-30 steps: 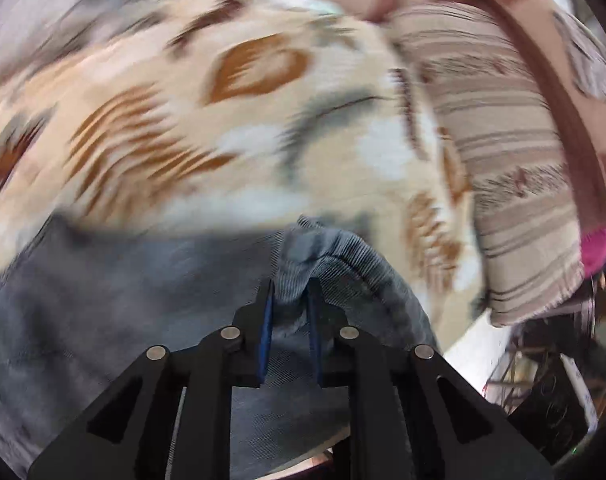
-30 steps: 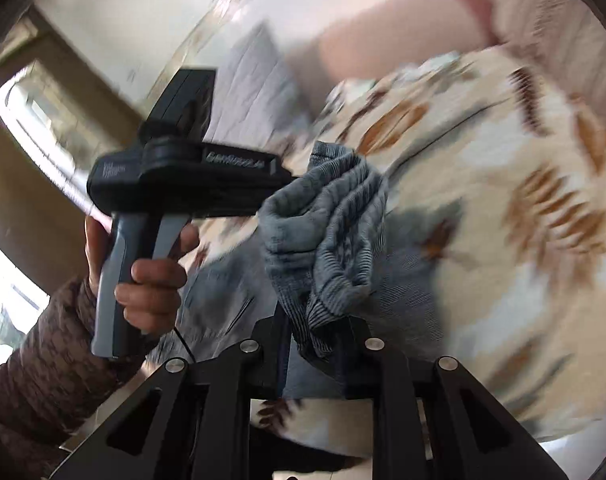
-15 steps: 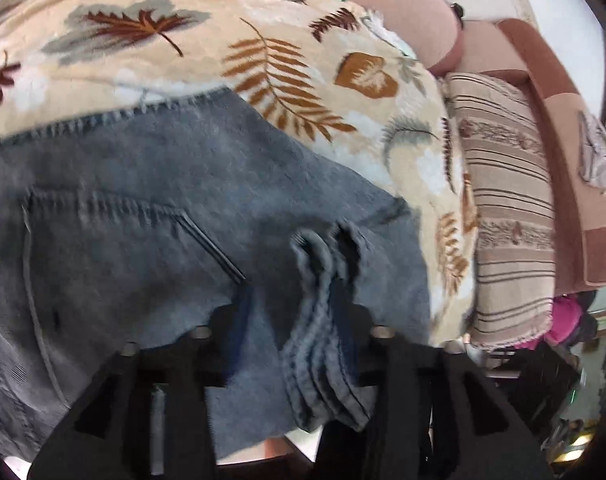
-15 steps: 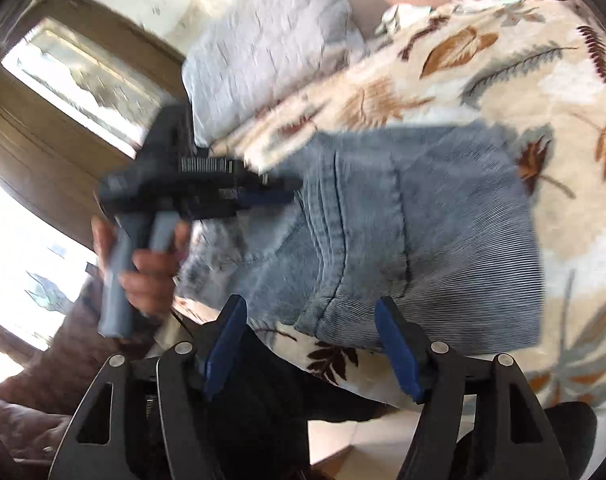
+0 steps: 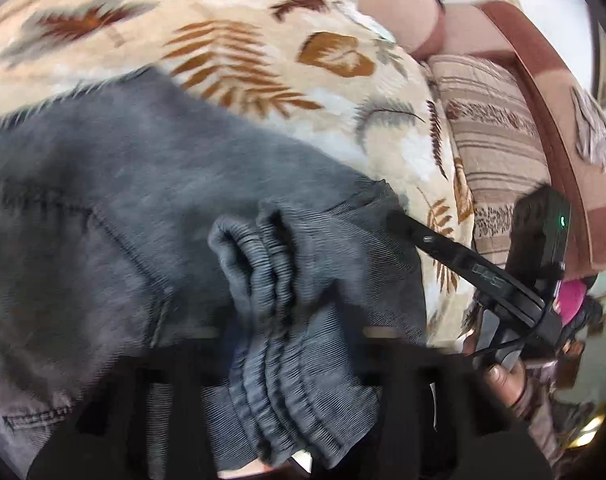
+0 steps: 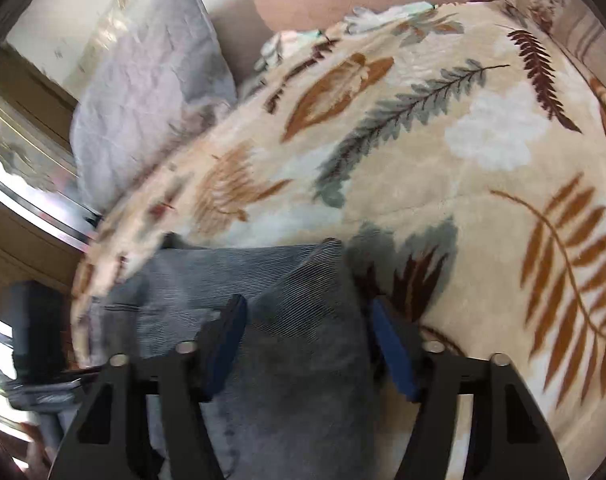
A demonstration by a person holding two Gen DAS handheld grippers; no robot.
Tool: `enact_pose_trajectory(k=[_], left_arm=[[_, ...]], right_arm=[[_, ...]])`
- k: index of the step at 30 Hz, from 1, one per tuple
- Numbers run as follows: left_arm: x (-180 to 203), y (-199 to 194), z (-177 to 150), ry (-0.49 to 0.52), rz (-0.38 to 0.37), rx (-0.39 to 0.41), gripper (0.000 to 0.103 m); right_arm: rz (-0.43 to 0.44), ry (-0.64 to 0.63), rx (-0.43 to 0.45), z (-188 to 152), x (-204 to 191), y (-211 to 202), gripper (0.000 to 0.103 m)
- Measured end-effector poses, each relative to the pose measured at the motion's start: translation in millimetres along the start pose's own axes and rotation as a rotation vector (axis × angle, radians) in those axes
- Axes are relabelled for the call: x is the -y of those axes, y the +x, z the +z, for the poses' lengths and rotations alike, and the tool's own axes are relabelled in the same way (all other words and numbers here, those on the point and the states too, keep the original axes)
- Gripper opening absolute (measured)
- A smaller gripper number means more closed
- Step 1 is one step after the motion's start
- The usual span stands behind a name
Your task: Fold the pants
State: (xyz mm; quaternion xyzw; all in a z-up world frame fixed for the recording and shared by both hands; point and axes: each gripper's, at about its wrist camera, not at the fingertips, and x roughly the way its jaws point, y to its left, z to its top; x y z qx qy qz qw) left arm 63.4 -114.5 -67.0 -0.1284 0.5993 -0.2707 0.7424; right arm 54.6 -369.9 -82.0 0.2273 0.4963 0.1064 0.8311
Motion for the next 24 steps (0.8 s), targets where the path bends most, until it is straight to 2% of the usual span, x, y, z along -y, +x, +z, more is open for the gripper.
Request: enact_pose_trajectory(k=[1,4,7,9,11,12,14,16,17,18,20,22,24], left_arm=[[3.9,-3.8,1.5,0.015,-0.006,0.015,0.013],[7.7,-28.6,5.0,0.037,-0.012,0.109,0.013],[-2.0,-37.6,10.0,0.047,0.098,0.164,0.013],[-13.7,-24.0,12.1,0.029,0.155,0.128,0.013],[-28.9,-2.3,11.6,0.008,0.203,0.050,0.014],[-31.8,-1.2,11.3,0.008,0.200,0.044,0.014],[-33.5,-14.3,7.0,-0.003,0.155,0.058,0.016],[-31.2,-29.8,2.0,0.002,0.120,0.075,0.017],[-29.2,-37.8,-2.8,0.017,0.111,0.083,0.020],[-26.9,-43.6,-8.0,0.025,0.095,0.089,0.023],[-22.3,-48.7,-21.6,0.031,0.063,0.091,0.047],[-12.9,-43.3,-35.6,0.047,0.069,0.081,0.052],[-8.3,-26.2,-44.6,0.046,0.081,0.020,0.049]], right_arm=[[-0.001,-0.021,-0.002,-2.1,-1.2,-4.0,0.008],[0.094,-0.057,0.075,2.8,-19.8,-31.8,0.007],[0.112,-0.081,0.129,10.5,-26.8,-33.7,0.007],[0.071,-0.075,0.084,11.4,-22.8,-11.0,0.009],[0.012,-0.076,-0.015,5.1,-17.1,23.9,0.014],[-0.005,-0.073,-0.043,1.0,-15.6,31.8,0.016],[0.027,-0.047,-0.019,-2.9,-14.0,20.7,0.018],[0.096,-0.016,-0.001,-7.9,-9.4,-1.1,0.030],[0.113,-0.010,0.010,-12.7,-6.6,-12.3,0.042],[0.120,-0.006,0.020,-19.8,-4.0,-22.9,0.048],[0.145,-0.001,0.017,-32.9,-1.1,-35.0,0.049],[0.153,0.022,0.000,-56.7,6.1,-38.8,0.049],[0.123,0.040,-0.044,-76.0,14.4,-29.7,0.047]])
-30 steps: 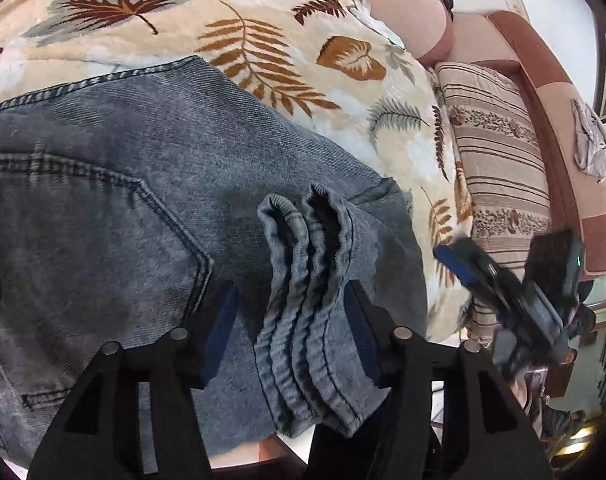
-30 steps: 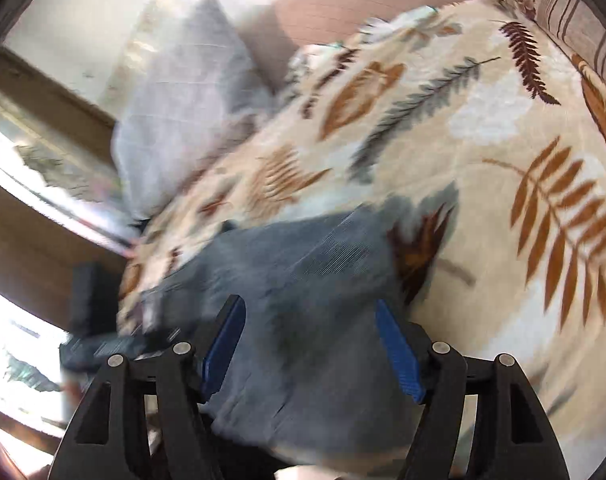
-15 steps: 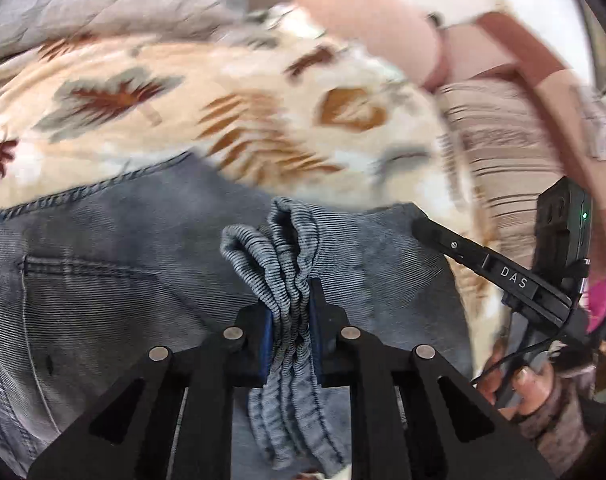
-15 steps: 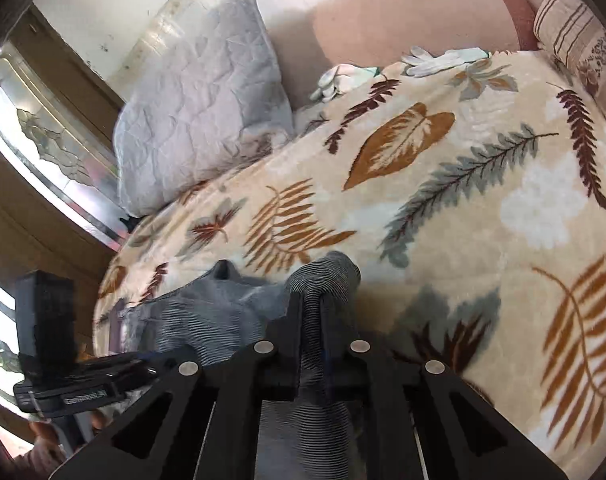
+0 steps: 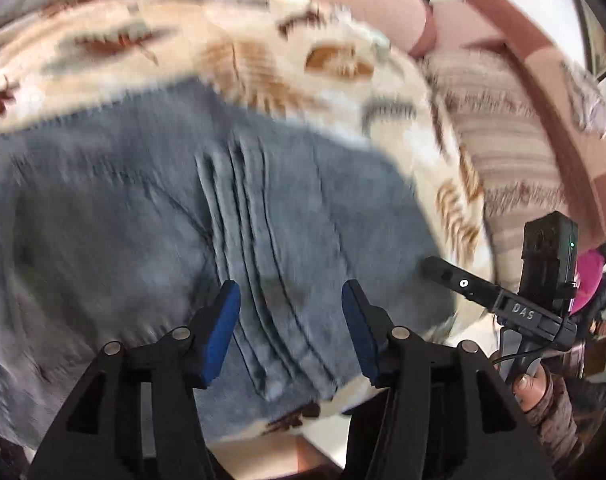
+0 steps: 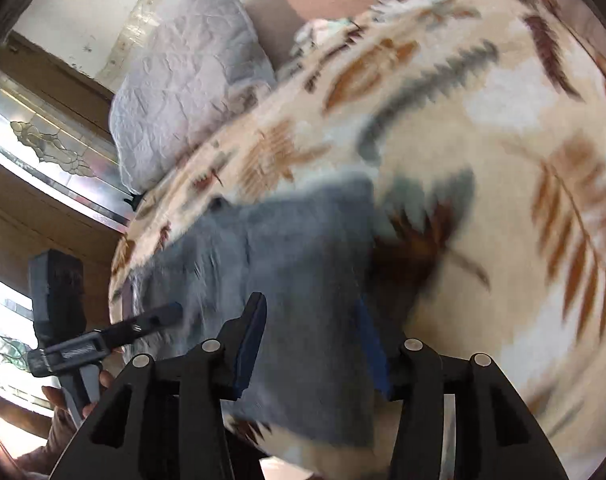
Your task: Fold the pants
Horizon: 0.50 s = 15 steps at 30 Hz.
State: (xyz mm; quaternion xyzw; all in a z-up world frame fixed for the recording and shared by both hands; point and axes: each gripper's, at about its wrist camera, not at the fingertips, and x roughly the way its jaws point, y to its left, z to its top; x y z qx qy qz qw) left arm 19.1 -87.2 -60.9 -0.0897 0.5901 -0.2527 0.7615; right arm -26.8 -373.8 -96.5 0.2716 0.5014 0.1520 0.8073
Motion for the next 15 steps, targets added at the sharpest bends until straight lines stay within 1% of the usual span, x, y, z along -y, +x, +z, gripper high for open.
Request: enact_pose_trajectory(k=[1,2,3,4,5,6,8,9,10,11,12,14,15], left_arm=[[0.8,4.7,-4.2,-0.009,-0.009,-0.029,0.046],[2.6,4.9,-9.0,-0.012,-0.021,-0.037,0.043],[6.1,1.8,-13.2,-0.009,-0.021,-0.027,0.043],[9.1,-1.3,-18.6,0.001,-0.004,-0.005,0.043],[12.9,-1.2,-23.2,0.020,0.033,0.008,0.043],[15.6,3.4,-25.0,0.039,0.069,0.011,0.042],[15.5,13.4,-26.2,0.055,0.131,0.004,0.033],[13.8,13.0,-25.9,0.043,0.131,0.004,0.033],[12.3,7.8,-25.8,0.031,0.118,0.013,0.032],[11.7,0.3,-26.5,0.024,0.108,0.029,0.032],[12.0,-9.9,-26.7,0.031,0.109,0.062,0.032],[16.3,-27.5,-26.1,0.062,0.144,0.135,0.033],[17.0,-31.3,-24.7,0.074,0.154,0.156,0.033]], right_arm=[[-0.002,0.016,-0.029,-7.1,4.1,3.1,0.042],[0.019,0.033,-0.037,-13.2,6.5,2.3,0.022],[0.036,0.039,-0.020,-17.1,5.6,-3.3,0.019],[0.058,0.035,0.016,-22.2,2.6,-13.3,0.019],[0.070,0.028,0.043,-27.1,0.0,-20.9,0.018],[0.059,0.017,0.054,-31.7,-1.7,-23.5,0.018],[-0.005,-0.011,0.019,-37.7,0.4,-12.9,0.018],[-0.060,-0.004,-0.031,-40.8,6.5,-0.5,0.019],[-0.050,0.016,-0.041,-42.3,10.0,1.1,0.019],[-0.025,0.042,-0.026,-40.8,11.2,-5.0,0.024],[-0.021,0.041,-0.012,-37.6,9.1,-12.5,0.025],[-0.016,0.026,0.033,-29.9,4.2,-29.2,0.025],[-0.026,0.017,0.051,-25.6,2.6,-34.8,0.026]])
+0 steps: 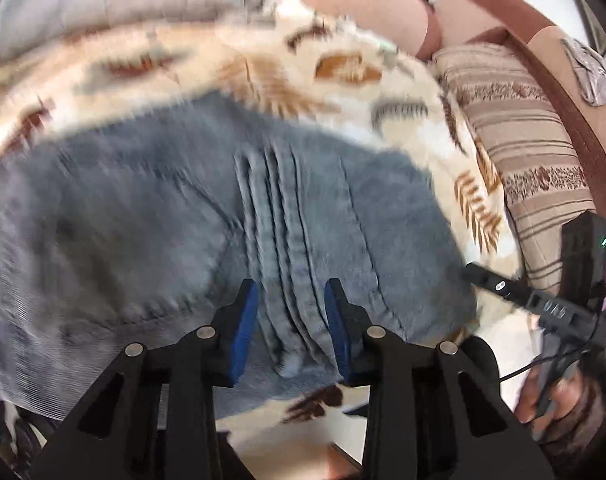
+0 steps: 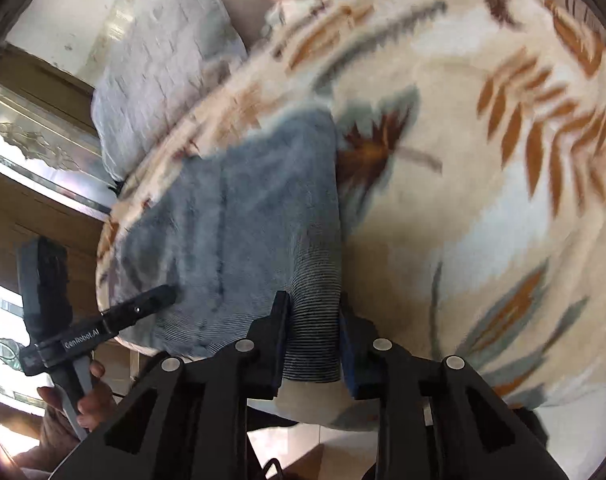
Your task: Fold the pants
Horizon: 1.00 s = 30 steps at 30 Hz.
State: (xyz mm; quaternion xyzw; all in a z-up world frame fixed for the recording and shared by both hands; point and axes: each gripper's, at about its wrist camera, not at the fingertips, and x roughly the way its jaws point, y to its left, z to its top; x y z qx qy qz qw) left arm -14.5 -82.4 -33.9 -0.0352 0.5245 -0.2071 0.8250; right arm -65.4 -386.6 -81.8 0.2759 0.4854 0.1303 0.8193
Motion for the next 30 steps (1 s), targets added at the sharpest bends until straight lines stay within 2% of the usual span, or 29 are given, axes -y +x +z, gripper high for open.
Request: enact_pose_trajectory(k=[4,7,9,16,20,24,25,26,27,28,30], left_arm=[[-2.8,-0.5,12.0,0.011,0.038,0.030,0.048],[-6.1,8.8,19.8,-0.001,0.052,0.011,0.050],[-7.5,13.6,23.7,-0.002,0.069,0.001,0.053],[-25.1,15.8,46.1,-0.019,0.147,0.024,0.065],[-35.9,26.3,60.3,-0.077,0.111,-0.017,0.066],[-24.2,46.9,66.5,-0.078,0.067,-0.081,0.066],[-20.2,52.8,67.9,-0.078,0.044,-0.104,0.065],[-15.1,59.4,69.7,-0.076,0.015,-0.127,0.065],[-10.9,61.6,71.8,-0.073,-0.004,-0.132,0.062],[-7.7,63.8,74.0,-0.071,-0.012,-0.124,0.057],[-5.1,70.4,78.0,-0.074,0.028,-0.108,0.057]], right_arm=[[-0.022,-0.010,0.057,23.9,-4.7,-12.0,0.030],[-0.033,-0.021,0.062,38.1,-9.1,-7.7,0.035],[-0.045,-0.029,0.058,47.7,-14.5,3.0,0.044],[-0.065,-0.004,0.023,70.9,-12.4,36.0,0.050],[-0.056,0.026,0.017,80.0,-7.5,50.1,0.052],[-0.081,0.021,0.013,86.6,-3.3,65.4,0.052],[-0.068,0.024,0.003,88.1,-1.9,69.5,0.049],[-0.041,0.015,-0.015,90.9,-3.7,73.8,0.027],[-0.034,-0.004,-0.020,93.4,-8.1,73.8,0.014],[-0.021,-0.030,-0.006,96.2,-14.5,69.9,0.014],[0.011,-0.082,0.058,99.7,-27.7,55.4,0.013]])
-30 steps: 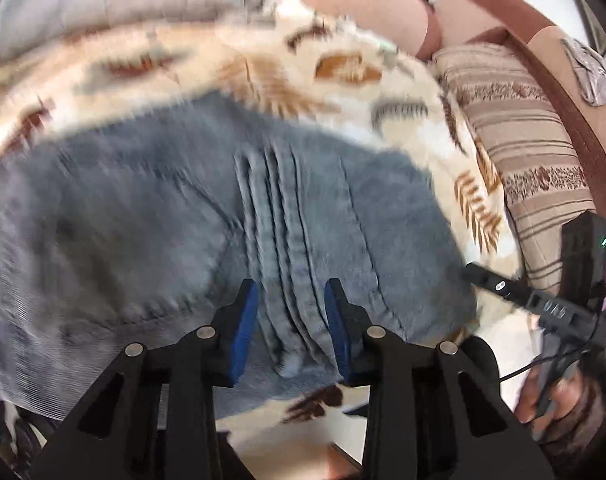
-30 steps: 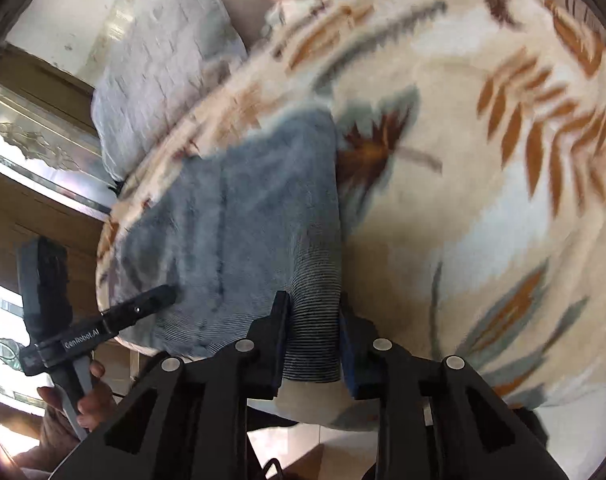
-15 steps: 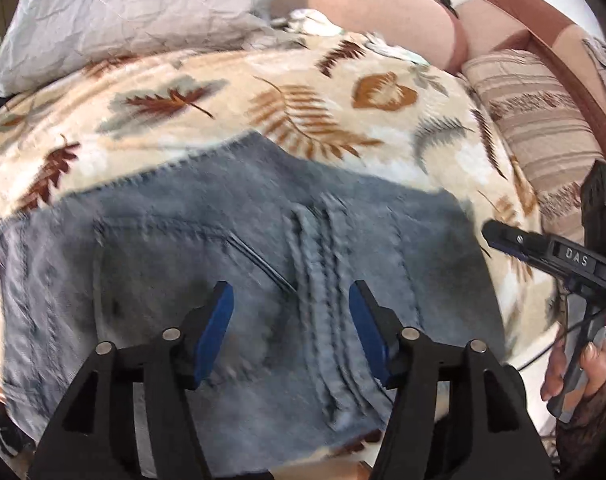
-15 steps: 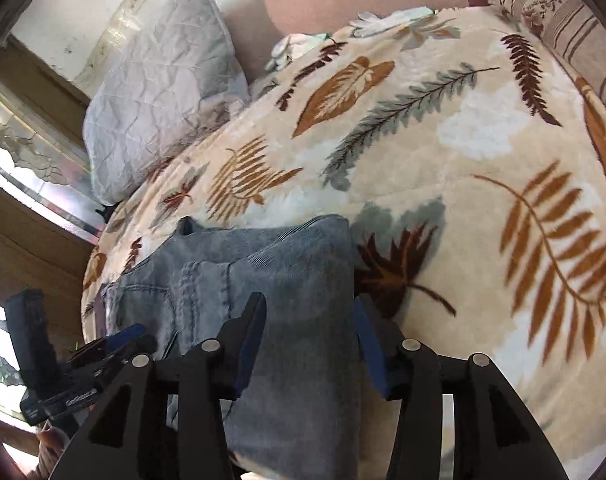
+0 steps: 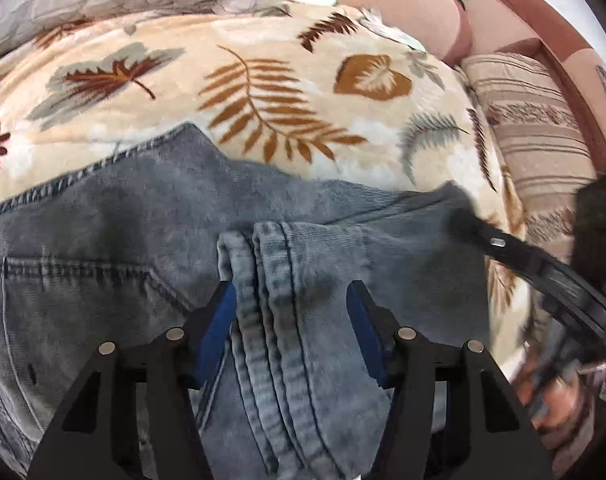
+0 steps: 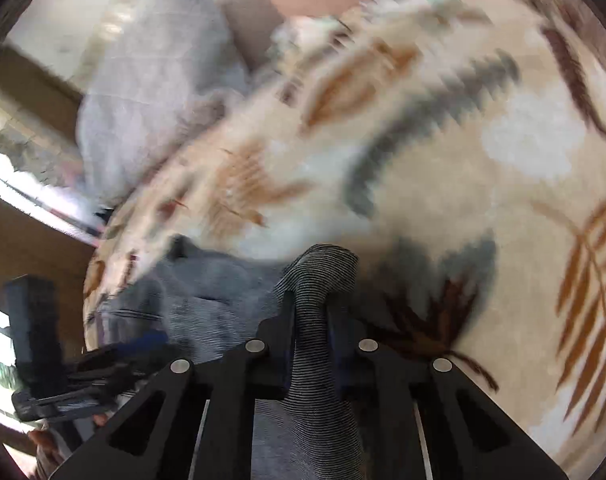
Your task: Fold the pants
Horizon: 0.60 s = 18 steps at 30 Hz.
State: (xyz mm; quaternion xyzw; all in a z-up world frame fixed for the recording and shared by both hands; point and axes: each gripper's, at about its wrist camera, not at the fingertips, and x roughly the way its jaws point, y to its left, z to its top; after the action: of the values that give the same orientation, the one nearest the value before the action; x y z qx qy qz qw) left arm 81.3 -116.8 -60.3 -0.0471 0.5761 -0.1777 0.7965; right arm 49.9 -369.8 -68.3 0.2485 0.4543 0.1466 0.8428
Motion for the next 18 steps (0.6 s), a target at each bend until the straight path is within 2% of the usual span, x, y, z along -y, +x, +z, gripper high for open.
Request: enact_pose_trajectory(k=[2,3,4,6,7,10,11,13,14,16,18], left_arm=[[-0.5,17.3,4.7,-0.001,0.077,-0.033,0.050],[-0.5,22.6,6.3,-0.005,0.089,-0.042,0.050],[0.6,19.9,6.8,-0.005,0.087,-0.031,0.050],[-0.2,12.6,6.7,0.001,0.065,-0.026,0.050],[-2.6,8.0,5.8,0.002,0.046,-0.024,0.050],[-13.3,-5.9,-0.4,-0.010,-0.011,-0.042,0.050],[-18.1,-13.0,-5.4,-0.017,-0.051,-0.052,0.052],[-25.2,-23.9,-16.5,-0.027,-0.105,-0.066,0.056],[-27.5,-29.5,-24.3,-0.028,-0.130,-0.074,0.059],[-27.5,-34.8,-36.4,-0.019,-0.149,-0.093,0.061],[-27.3,-36.9,-48.1,-0.016,-0.163,-0.113,0.062]], right_arm=[[-0.042,-0.032,0.007,2.0,-3.0,1.4,0.013],[-0.098,-0.043,-0.033,1.9,2.1,13.3,0.013],[-0.141,-0.044,-0.064,0.2,7.6,22.6,0.013],[-0.158,-0.027,-0.090,-4.8,16.0,30.2,0.018],[-0.138,-0.006,-0.072,-5.1,18.3,25.7,0.021],[-0.088,0.043,-0.039,-7.4,20.6,5.8,0.022],[-0.081,0.043,-0.034,-8.6,20.3,-0.4,0.022],[-0.030,0.060,-0.019,-16.7,17.0,-20.6,0.023],[0.026,0.076,-0.021,-25.4,14.0,-32.5,0.024],[0.089,0.086,-0.041,-40.7,6.0,-47.2,0.031],[0.169,0.101,-0.086,-66.5,-6.8,-58.8,0.046]])
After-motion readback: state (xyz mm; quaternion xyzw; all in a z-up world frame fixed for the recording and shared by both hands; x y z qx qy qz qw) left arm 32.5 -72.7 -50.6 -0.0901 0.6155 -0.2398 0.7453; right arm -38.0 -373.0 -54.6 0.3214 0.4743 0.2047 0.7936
